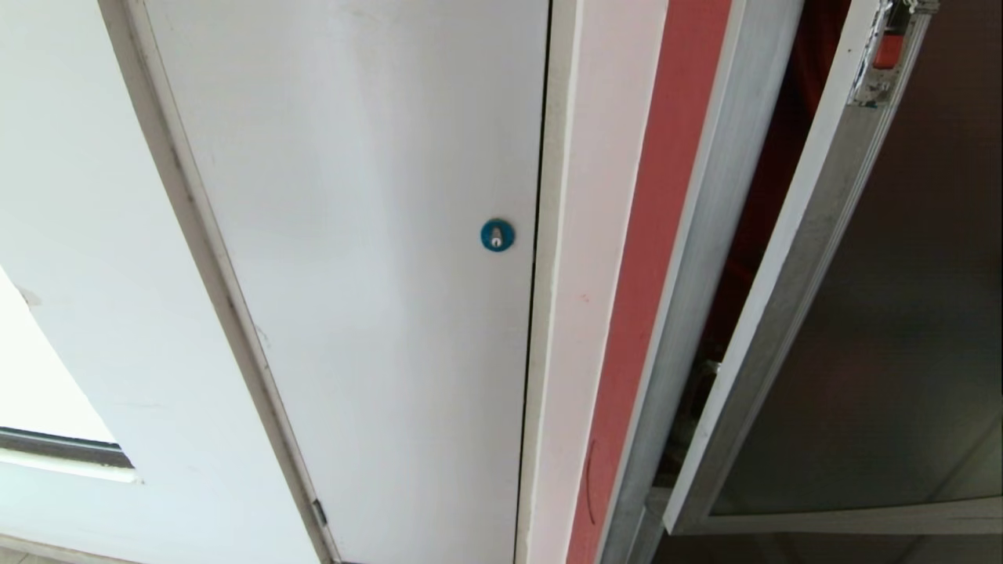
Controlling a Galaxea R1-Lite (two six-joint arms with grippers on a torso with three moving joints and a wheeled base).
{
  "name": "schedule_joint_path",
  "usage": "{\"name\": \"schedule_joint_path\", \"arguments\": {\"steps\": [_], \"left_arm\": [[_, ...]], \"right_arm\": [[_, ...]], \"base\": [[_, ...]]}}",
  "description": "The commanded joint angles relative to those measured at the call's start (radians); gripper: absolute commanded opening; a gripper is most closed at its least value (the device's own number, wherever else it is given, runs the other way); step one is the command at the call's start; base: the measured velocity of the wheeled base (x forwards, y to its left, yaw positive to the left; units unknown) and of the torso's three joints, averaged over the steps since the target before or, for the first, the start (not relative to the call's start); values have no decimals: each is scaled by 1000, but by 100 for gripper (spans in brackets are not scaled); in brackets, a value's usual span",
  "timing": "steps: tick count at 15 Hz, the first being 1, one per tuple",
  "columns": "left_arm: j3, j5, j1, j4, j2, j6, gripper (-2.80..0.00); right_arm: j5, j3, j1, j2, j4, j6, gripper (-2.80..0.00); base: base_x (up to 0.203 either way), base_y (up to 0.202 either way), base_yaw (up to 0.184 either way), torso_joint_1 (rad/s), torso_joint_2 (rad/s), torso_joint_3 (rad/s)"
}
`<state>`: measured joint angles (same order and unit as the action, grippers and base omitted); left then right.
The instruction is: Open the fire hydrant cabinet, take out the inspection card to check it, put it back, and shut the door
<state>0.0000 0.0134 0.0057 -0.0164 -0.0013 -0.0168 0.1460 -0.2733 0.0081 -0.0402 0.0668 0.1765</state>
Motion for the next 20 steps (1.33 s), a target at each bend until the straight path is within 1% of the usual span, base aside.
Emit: {"name": "schedule_joint_path", "arguments": {"steps": [1,2,4,5,6,7,10,11,14,16,20], "left_arm": [[6,0,0,0,1,0,-280],[6,0,0,0,1,0,-280],[6,0,0,0,0,0,-280],[7,-1,0,0,1,0,-280],[6,0,0,0,1,0,-280],[6,0,0,0,0,0,-280],[6,0,0,0,0,0,-280],[6,0,0,0,0,0,-280],[7,0,0,0,0,0,-280],[8,0,0,0,1,0,-280],[6,0,0,0,0,0,-280]], "right_arm": [[-61,92,0,41,-38,-38,-280],[-99,134,0,41,-61,-50,-280],[-134,205,0,41,-104,-57,-280],[-164,237,0,41,-124,-58,-280],[-193,267,0,42,-136,-57,-280],[-201,273,0,41,-127,-60,-280],[-197,272,0,42,-55,-59,-280],[-197,270,0,40,-53,-78,-280],[-195,270,0,40,-53,-89,-280],[-189,271,0,42,-54,-124,-280],[-189,270,0,42,-54,-124,-280]], "base": [[0,0,0,0,0,0],[0,0,0,0,0,0],[0,0,0,0,0,0],[0,0,0,0,0,0],[0,0,0,0,0,0],[0,0,0,0,0,0],[0,0,0,0,0,0],[0,0,0,0,0,0],[0,0,0,0,0,0],[0,0,0,0,0,0],[0,0,0,0,0,0]]}}
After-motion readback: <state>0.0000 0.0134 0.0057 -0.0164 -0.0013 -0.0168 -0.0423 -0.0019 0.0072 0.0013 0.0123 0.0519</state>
